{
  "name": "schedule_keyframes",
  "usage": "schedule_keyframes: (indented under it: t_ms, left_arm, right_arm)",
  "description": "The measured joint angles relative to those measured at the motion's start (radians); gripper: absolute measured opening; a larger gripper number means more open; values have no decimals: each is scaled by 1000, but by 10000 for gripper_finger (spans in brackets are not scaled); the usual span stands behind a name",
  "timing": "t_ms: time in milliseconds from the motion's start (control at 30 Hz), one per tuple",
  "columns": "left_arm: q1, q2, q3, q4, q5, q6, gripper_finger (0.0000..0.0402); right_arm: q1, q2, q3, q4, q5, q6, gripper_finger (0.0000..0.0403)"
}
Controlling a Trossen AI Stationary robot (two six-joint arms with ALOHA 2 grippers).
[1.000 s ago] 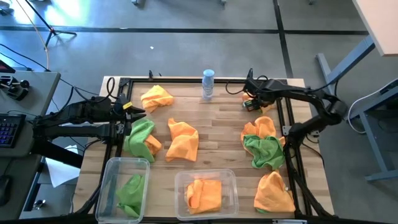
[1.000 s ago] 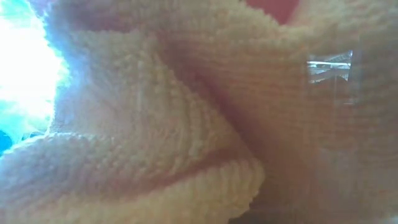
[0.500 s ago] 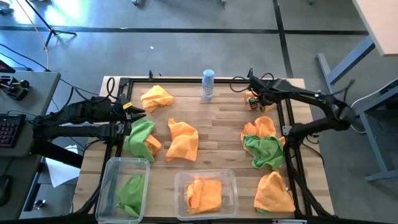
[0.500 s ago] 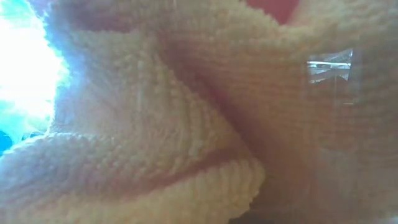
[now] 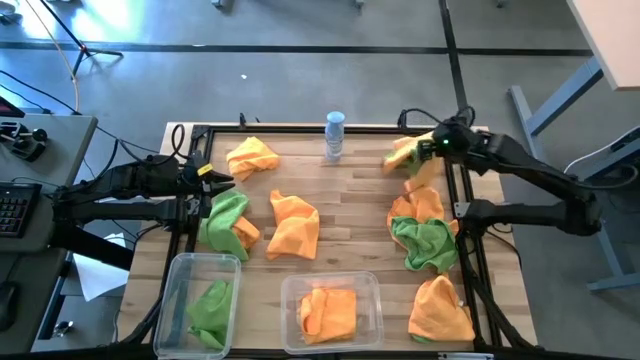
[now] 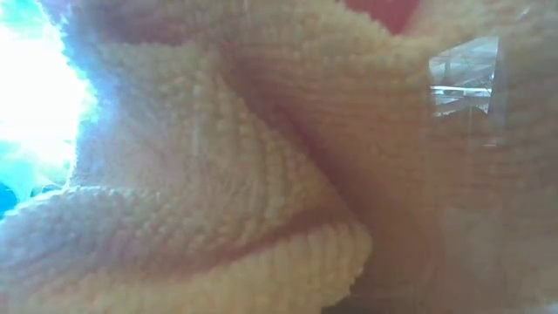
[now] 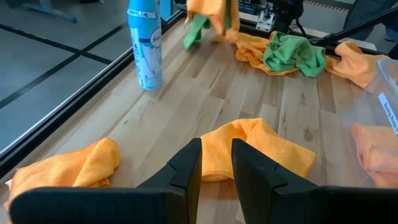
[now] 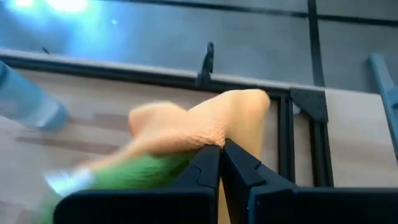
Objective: Sort microfiber towel by color & place in baskets
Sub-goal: Put the orange microfiber towel into the right transparent bin
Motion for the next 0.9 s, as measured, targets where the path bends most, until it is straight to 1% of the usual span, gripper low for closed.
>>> schedule_keyframes:
  t_ms: [200, 233, 367, 467, 633, 767, 900]
  left_arm:
    - [0, 0, 0, 0, 0, 0, 74]
    - [0, 0, 0, 0, 0, 0, 74]
    - [0, 0, 0, 0, 0, 0, 74]
    - [0, 0, 0, 0, 0, 0, 74]
    - [0, 0, 0, 0, 0, 0, 74]
    - [0, 0, 0, 1, 0, 0, 74]
    - [0, 0, 0, 1, 0, 0, 74]
  right_arm:
    - [15, 2, 83, -6, 5, -63, 0]
    - [19, 4, 92, -12, 21, -61, 0]
    - [32, 4, 110, -16, 12, -78, 0]
    - [44, 4, 110, -42, 52, -64, 0]
    - [69, 2, 110, -2, 68, -75, 0]
    - [96, -5, 113, -4, 106, -61, 0]
    - [132, -7, 183, -49, 134, -41, 0]
